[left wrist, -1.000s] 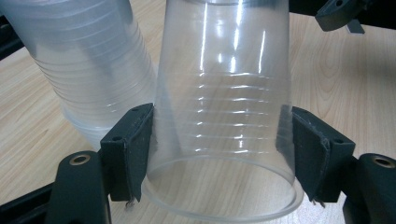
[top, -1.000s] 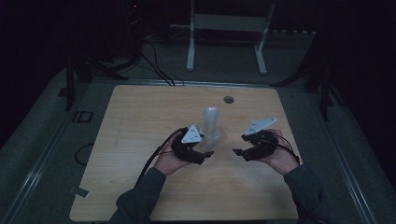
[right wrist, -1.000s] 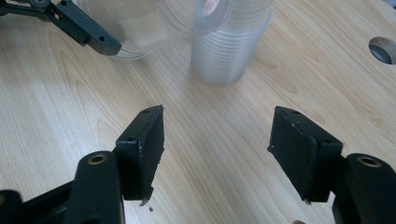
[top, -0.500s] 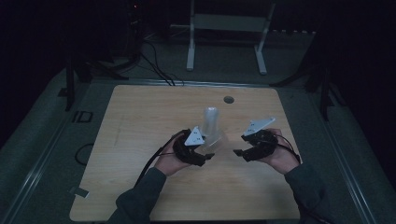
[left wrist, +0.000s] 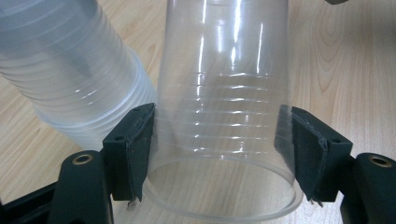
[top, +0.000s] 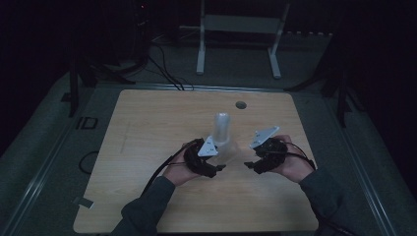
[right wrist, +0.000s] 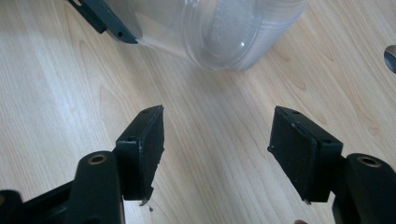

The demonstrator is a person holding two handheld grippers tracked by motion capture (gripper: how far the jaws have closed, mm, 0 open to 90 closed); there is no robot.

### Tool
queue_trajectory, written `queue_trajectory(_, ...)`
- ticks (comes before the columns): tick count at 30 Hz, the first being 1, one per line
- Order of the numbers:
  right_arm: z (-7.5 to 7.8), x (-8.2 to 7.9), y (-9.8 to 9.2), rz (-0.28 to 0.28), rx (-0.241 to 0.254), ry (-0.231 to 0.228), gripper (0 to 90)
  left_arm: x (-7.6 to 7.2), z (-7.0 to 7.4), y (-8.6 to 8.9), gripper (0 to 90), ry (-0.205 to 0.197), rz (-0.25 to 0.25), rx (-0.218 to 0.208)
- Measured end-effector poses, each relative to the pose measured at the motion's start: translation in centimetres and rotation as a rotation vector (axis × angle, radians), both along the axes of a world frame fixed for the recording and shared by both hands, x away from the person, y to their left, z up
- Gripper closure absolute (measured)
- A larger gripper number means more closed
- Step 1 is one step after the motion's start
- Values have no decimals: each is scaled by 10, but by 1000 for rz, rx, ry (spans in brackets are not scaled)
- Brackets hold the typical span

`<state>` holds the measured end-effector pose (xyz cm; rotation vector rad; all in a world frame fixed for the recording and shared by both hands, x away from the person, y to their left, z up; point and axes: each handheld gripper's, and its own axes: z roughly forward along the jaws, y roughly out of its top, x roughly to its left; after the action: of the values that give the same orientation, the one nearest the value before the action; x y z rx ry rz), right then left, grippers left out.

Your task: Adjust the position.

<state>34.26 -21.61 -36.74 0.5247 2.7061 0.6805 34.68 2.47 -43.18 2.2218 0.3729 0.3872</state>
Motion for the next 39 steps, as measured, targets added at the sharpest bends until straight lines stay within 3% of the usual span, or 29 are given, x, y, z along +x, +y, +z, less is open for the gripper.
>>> queue_trajectory(15,1,0,6,55,-79,2,351,-2,0,-8,300,-15,-41,69)
queue_trajectory(30,4,1,13,108,-147,-3,352,-5,-4,-13,300,-17,-72,106)
queue_trajectory(39,5,0,19,147,-185,10,352,-8,-6,-19,300,-39,-90,152)
